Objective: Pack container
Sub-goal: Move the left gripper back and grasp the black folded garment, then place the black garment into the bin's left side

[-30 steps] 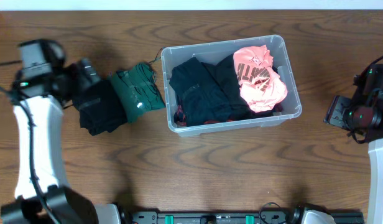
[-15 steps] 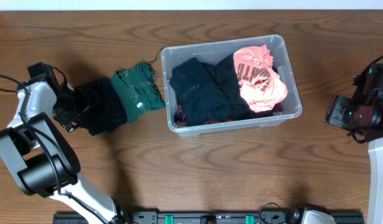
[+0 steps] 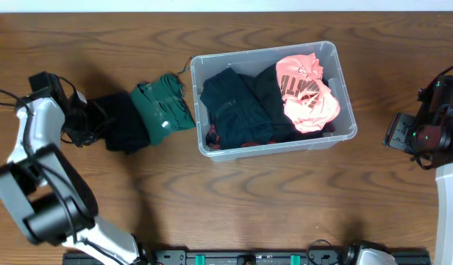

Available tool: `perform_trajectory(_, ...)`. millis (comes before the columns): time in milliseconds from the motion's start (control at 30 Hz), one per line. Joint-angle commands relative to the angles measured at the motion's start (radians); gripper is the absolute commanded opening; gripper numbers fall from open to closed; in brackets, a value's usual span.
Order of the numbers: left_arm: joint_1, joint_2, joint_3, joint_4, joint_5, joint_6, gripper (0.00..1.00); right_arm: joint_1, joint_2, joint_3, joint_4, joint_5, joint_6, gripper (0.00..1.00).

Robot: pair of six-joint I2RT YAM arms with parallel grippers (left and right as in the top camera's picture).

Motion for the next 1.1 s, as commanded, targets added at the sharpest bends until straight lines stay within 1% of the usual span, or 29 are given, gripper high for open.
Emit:
perform_trajectory(0,-0.012,-0.185,0.006,-0.003,0.096,0.009,0.06,-0.014,0.002,0.006,0.000,0.014,-0.014,0.65)
perform_trajectory(100,-0.053,-0.332,0.006,0.002,0.152,0.009,0.06,-0.014,0.002,0.006,0.001,0.014,-0.014,0.65)
perform_trajectory(167,-0.108,-0.422,0.006,0.012,0.155,0.008,0.06,-0.014,0.002,0.006,0.003,0.014,-0.014,0.65)
perform_trajectory(267,-0.226,-0.523,0.006,0.039,0.155,-0.027,0.06,-0.014,0.002,0.006,0.005,0.014,-0.014,0.65)
perform_trajectory(400,-0.434,-0.576,0.006,0.110,0.154,-0.101,0.06,-0.014,0.002,0.006,0.004,0.014,-0.014,0.65)
perform_trajectory(467,-0.547,-0.566,0.006,0.157,0.145,-0.158,0.06,-0.014,0.002,0.006,0.003,0.014,-0.014,0.65)
perform_trajectory(567,-0.703,-0.523,0.006,0.227,0.058,-0.235,0.06,-0.014,0.002,0.006,0.004,0.013,-0.014,0.65)
perform_trajectory(633,-0.785,-0.482,0.006,0.268,-0.006,-0.285,0.06,-0.014,0.002,0.006,0.004,0.013,-0.014,0.65)
perform_trajectory(733,-0.878,-0.408,0.006,0.340,-0.042,-0.346,0.06,-0.014,0.002,0.006,0.003,0.010,-0.014,0.65)
perform_trajectory(833,-0.941,-0.322,0.006,0.413,-0.054,-0.413,0.06,-0.014,0.002,0.006,0.003,0.010,-0.014,0.65)
perform_trajectory(933,-0.975,-0.237,0.006,0.470,-0.053,-0.478,0.06,-0.014,0.002,0.006,0.000,0.010,-0.014,0.65)
perform_trajectory(1067,-0.992,-0.146,0.006,0.464,-0.054,-0.497,0.06,-0.014,0.002,0.006,0.000,0.010,-0.014,0.65)
